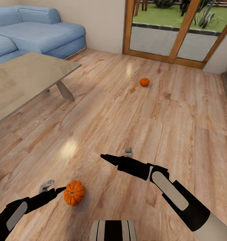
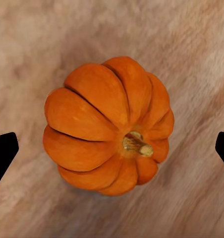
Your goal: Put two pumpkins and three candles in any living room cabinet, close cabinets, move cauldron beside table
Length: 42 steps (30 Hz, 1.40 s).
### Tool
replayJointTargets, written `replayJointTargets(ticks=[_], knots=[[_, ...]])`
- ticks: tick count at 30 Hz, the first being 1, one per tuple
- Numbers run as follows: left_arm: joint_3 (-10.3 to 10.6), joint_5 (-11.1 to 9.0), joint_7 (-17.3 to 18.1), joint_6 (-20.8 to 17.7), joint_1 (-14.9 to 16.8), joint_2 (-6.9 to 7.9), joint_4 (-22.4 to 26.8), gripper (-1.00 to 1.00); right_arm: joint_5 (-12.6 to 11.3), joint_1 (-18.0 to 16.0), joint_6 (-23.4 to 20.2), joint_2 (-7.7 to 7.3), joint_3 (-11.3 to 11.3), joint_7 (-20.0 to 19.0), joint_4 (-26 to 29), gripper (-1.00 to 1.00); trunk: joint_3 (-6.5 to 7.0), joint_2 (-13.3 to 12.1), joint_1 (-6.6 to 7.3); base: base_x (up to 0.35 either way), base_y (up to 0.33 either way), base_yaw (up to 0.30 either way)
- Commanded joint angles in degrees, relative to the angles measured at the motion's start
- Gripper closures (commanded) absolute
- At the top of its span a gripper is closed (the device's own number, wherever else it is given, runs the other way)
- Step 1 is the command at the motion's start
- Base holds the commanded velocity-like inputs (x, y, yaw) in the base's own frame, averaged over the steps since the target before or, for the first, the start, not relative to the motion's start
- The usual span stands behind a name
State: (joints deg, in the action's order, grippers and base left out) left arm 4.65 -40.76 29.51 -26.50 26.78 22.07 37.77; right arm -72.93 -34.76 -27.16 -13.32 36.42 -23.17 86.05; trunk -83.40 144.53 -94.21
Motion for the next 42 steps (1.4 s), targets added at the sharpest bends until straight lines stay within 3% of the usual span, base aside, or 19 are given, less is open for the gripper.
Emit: replayJointTargets(ticks=[1,14,20,33,42], knots=[[0.18,-0.42,-0.06,-0.33,0.02,-0.03,0.04,-1.00,-0.39,-0.04,-0.19,-0.04,0.05,0.04,-0.08,-1.00,-0.26,0.03,-0.01,0.000,0.000,0.000],[0.27,-0.26,0.22,-0.31,0.02,0.17,0.11,-1.00,0.12,-0.04,-0.09,-0.01,0.05,0.17,-0.58,-1.00,-3.14,0.20,-0.35,0.000,0.000,0.000],[0.35,0.26,4.37,-0.31,0.02,0.33,0.11,-1.00,0.16,-0.04,-0.09,0.02,0.05,0.22,-0.63,-1.00,-4.47,0.29,-0.50,0.000,0.000,0.000],[0.27,0.33,4.94,-0.31,0.02,0.43,0.16,-1.00,0.24,-0.04,-0.01,0.10,0.05,1.63,-0.71,-1.00,-7.35,0.46,-0.84,0.000,0.000,0.000],[0.27,0.31,5.83,-0.31,0.02,0.51,0.19,-1.00,0.25,-0.04,0.00,0.18,0.05,1.72,-0.71,-1.00,-8.24,0.51,-0.94,0.000,0.000,0.000]])
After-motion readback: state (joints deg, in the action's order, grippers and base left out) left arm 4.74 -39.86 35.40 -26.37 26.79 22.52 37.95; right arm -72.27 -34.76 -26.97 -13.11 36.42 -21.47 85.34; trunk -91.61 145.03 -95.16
